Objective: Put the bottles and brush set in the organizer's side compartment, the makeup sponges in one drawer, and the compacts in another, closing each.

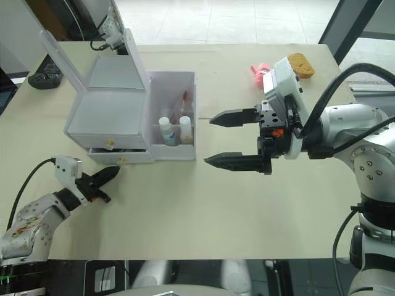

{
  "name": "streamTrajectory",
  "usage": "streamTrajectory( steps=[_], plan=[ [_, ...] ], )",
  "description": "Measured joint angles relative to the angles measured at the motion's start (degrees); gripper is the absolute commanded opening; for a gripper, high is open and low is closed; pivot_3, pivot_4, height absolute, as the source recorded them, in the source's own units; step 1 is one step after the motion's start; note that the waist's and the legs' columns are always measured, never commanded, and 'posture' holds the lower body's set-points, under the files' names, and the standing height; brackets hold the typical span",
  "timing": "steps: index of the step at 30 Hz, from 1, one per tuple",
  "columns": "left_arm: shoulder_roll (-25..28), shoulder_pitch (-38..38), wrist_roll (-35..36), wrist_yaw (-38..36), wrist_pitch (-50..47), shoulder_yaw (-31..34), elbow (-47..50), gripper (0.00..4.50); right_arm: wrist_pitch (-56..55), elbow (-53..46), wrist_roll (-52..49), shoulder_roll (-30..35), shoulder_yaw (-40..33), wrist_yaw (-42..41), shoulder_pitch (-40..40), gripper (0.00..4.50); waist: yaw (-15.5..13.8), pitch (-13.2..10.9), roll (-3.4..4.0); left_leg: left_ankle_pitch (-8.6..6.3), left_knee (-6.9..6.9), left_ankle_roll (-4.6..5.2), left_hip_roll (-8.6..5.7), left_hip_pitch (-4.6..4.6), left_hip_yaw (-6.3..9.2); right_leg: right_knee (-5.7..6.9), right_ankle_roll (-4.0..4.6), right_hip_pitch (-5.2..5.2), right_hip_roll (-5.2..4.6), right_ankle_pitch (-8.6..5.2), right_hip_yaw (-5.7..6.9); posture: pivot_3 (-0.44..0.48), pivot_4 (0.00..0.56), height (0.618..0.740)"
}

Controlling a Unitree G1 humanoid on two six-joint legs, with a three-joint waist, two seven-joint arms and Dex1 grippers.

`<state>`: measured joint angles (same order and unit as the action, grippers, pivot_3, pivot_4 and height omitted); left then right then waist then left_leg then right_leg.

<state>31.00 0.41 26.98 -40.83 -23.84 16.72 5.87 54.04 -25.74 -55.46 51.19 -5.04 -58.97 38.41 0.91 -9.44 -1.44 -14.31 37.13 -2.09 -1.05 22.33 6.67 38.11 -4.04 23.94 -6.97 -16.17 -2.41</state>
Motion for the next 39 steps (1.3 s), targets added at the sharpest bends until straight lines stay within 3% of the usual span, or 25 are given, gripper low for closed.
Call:
streamTrajectory(
  steps=[8, 22, 26, 32, 36, 39],
  plan=[
    [0.1, -5.0, -2.3, 1.6, 1.3, -0.7, -4.5, 0.02, -2.1, -0.1, 2.8, 0.0, 0.2, 0.1, -1.4, 4.50, 0.0, 0.0, 0.00, 0.00, 0.03, 0.00, -0.01, 0.01, 0.00, 0.00, 0.00, 0.00, 0.00, 0.00, 0.01, 0.000, 0.150, 0.740],
    [1.2, -3.3, -2.1, 2.3, 0.7, -0.8, -3.4, 0.02, -4.3, -0.1, 6.1, 0.2, 0.6, -0.7, -4.0, 4.50, 0.0, 0.0, -0.01, 0.00, 0.05, 0.00, -0.01, 0.02, 0.00, 0.00, 0.00, 0.01, 0.00, 0.00, -0.01, 0.000, 0.150, 0.740],
    [4.2, 4.2, 2.6, -0.8, -0.7, 7.1, -1.2, 0.02, -10.6, 3.2, 11.1, 0.3, 0.3, -1.9, -8.1, 4.50, 1.0, 0.0, -0.03, 0.00, -0.09, 0.01, 0.03, -0.01, 0.00, 0.04, 0.00, 0.11, 0.03, 0.00, -0.01, 0.000, 0.150, 0.740],
    [10.3, 13.3, 5.5, -6.6, 0.4, 19.3, -0.4, 0.20, -19.7, 17.4, 16.3, -2.8, -5.2, -0.7, -13.4, 4.50, 0.9, 0.0, -0.07, 0.00, -0.10, 0.00, 0.02, -0.05, -0.01, -0.05, 0.00, -0.04, 0.02, 0.00, 0.01, 0.000, 0.150, 0.740],
    [14.8, 22.7, -1.9, -11.5, 11.9, 22.8, -6.2, 0.20, -29.7, 25.9, 22.2, -3.1, -7.9, -0.9, -19.1, 4.50, 0.8, 0.0, -0.04, 0.00, -0.23, 0.00, 0.01, -0.07, -0.11, -0.12, 0.00, 0.01, 0.01, 0.00, -0.06, 0.000, 0.150, 0.740],
    [16.8, 23.8, -5.9, -12.2, 18.6, 24.7, -14.6, 0.20, -37.5, 32.1, 26.0, -4.5, -9.5, -0.6, -20.1, 4.50, 1.1, 0.0, -0.02, 0.00, -0.25, 0.01, 0.05, -0.14, -0.15, -0.04, 0.00, -0.02, 0.02, 0.00, -0.05, 0.000, 0.150, 0.740]
  ],
)
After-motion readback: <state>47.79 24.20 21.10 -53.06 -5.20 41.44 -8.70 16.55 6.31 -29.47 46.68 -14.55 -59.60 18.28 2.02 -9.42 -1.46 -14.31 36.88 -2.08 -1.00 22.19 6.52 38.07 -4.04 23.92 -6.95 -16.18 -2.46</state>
